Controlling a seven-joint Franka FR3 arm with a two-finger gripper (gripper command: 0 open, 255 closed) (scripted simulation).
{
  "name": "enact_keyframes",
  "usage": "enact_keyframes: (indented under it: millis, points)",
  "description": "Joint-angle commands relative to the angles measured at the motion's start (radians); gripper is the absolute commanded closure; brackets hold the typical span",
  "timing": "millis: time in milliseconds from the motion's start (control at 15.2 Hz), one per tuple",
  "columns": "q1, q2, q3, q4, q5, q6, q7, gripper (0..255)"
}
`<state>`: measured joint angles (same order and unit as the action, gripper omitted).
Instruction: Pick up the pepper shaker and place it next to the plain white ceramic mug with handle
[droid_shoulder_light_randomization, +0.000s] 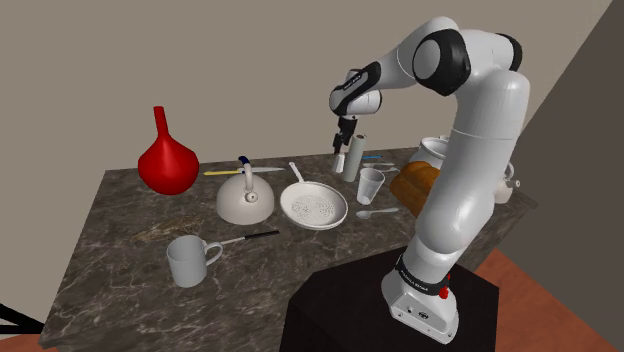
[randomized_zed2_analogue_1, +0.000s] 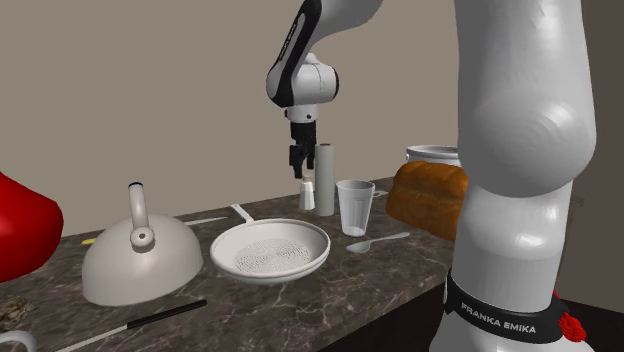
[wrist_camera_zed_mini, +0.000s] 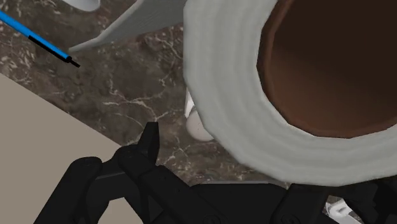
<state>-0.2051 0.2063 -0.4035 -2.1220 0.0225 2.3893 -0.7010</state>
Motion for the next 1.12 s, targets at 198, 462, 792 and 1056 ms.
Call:
enact_keyframes:
  millis: [198, 462, 792, 1056]
  points:
    - [-0.018, 0.065, 0.009, 0.011, 0.036, 0.051, -0.031, 0]
    - [-0.025, 0.093, 0.015, 0.009, 0.052, 0.079, -0.041, 0]
    - [-0.025, 0.093, 0.015, 0.009, 0.052, 0.079, -0.041, 0]
    - [-0.025, 0.093, 0.015, 0.009, 0.052, 0.079, -0.041, 255]
